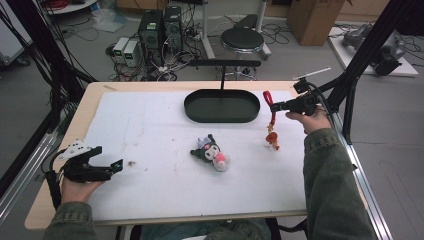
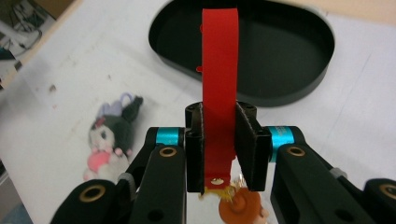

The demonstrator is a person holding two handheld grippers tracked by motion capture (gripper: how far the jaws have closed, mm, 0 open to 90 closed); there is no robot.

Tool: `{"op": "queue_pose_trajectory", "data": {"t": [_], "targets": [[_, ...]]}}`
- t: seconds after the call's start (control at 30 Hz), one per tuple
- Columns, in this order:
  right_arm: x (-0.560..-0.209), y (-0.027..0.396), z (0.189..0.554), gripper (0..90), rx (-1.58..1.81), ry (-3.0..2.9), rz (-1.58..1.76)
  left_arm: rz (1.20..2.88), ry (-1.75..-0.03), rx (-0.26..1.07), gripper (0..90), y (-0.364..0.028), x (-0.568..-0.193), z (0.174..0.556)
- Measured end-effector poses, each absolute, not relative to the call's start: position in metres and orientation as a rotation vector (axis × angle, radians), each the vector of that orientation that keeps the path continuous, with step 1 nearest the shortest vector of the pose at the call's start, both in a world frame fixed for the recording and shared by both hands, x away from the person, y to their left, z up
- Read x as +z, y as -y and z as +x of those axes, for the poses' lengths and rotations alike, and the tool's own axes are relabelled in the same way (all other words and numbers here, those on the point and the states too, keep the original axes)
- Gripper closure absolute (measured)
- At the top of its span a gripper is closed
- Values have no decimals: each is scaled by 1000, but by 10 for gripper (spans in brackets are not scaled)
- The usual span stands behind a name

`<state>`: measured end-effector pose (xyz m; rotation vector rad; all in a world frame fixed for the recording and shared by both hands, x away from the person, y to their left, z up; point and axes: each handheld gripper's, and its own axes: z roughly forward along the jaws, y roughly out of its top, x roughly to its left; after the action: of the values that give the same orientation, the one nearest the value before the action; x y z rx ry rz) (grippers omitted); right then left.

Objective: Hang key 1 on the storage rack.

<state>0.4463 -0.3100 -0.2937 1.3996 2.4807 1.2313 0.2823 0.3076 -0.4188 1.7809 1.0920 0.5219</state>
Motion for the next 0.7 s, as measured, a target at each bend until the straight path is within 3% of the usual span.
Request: {"op": "queue_pose_trajectory", "data": {"t": [0.23, 0.7], "targets": [[-256, 305, 440, 746, 1425, -2392, 1322, 1777, -1095, 524, 17, -308, -419, 282], [-242, 265, 450, 746, 1412, -2415, 1289, 1779, -1096, 526, 17, -309, -419, 282]]}}
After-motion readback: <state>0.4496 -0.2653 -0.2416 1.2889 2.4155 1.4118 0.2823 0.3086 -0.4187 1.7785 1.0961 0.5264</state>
